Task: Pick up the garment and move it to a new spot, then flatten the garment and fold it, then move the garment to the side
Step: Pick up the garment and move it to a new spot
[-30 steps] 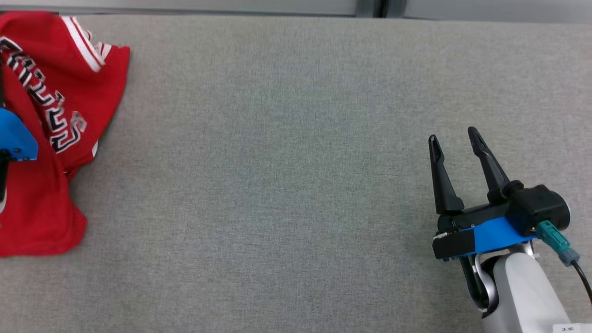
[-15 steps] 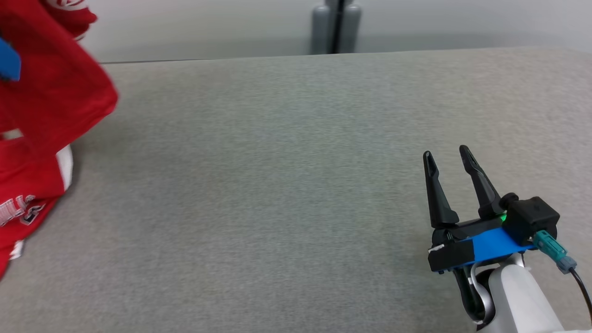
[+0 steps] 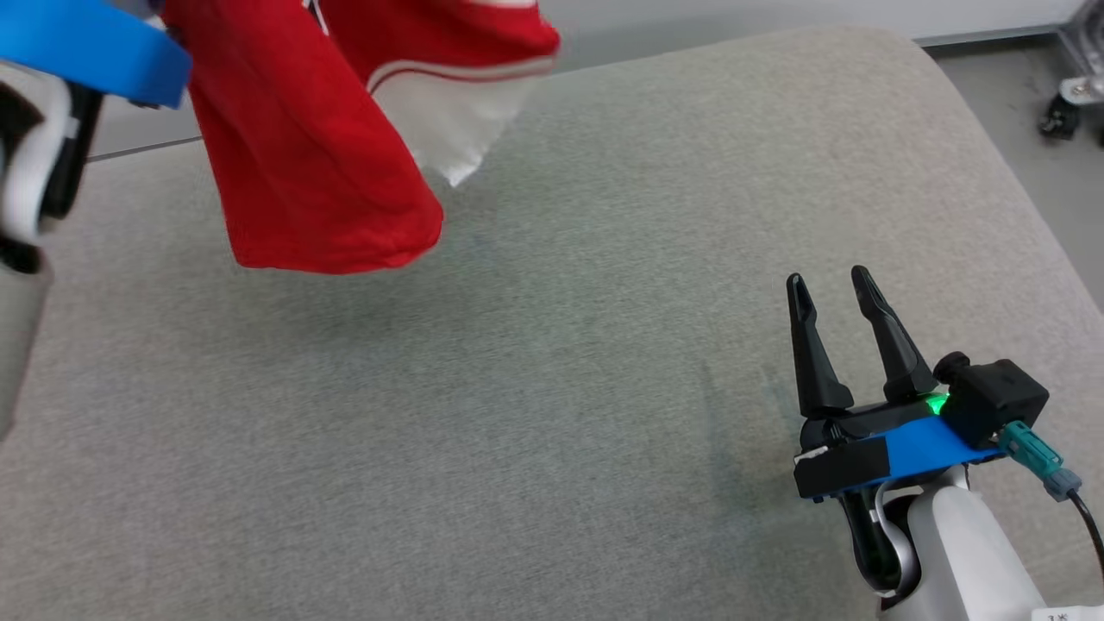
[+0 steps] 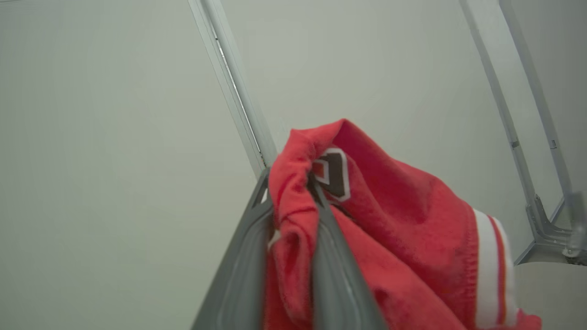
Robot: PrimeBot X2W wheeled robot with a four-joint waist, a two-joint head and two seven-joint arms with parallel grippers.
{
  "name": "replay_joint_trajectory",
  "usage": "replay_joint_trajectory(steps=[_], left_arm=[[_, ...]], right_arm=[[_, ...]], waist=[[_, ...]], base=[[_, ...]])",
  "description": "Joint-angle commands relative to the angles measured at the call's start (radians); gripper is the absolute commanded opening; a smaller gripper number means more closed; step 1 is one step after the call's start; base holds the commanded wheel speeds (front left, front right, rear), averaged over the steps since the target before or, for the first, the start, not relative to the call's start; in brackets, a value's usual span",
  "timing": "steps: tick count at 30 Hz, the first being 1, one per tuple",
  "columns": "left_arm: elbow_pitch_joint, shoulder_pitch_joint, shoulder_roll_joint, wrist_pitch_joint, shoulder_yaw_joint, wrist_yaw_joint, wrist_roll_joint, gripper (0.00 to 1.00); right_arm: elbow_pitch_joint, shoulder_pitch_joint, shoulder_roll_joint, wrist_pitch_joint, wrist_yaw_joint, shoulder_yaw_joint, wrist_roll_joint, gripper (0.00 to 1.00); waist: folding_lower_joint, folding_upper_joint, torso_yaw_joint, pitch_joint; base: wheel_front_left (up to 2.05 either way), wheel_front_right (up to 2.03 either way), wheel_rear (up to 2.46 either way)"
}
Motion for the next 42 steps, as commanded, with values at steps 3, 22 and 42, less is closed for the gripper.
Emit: replay_joint_trajectory(steps=[3, 22, 42], left_arm=[[0.003, 0.024, -0.017, 0.004, -0.018, -0.007, -0.016, 0.0], [0.289, 0.352, -0.231, -0.134, -0.247, -0.053, -0.076, 0.0], [0.235, 0.426, -0.307, -0.254, -0.183, -0.017, -0.058, 1.0]], right_arm=[[0.0, -0.014, -0.003, -0.004, 0.0, 0.0, 0.007, 1.0], [-0.022, 0.0, -0.004, -0.004, 0.0, 0.017, -0.01, 1.0], [0.012, 0.039, -0.003, -0.004, 0.0, -0.007, -0.024, 1.0]], waist=[[0.0, 0.0, -0.017, 0.008], [0.0, 0.0, 0.023, 0.024], [0.0, 0.0, 0.109, -0.068]], base=[[0.0, 0.0, 0.0], [0.0, 0.0, 0.0], [0.0, 0.0, 0.0]])
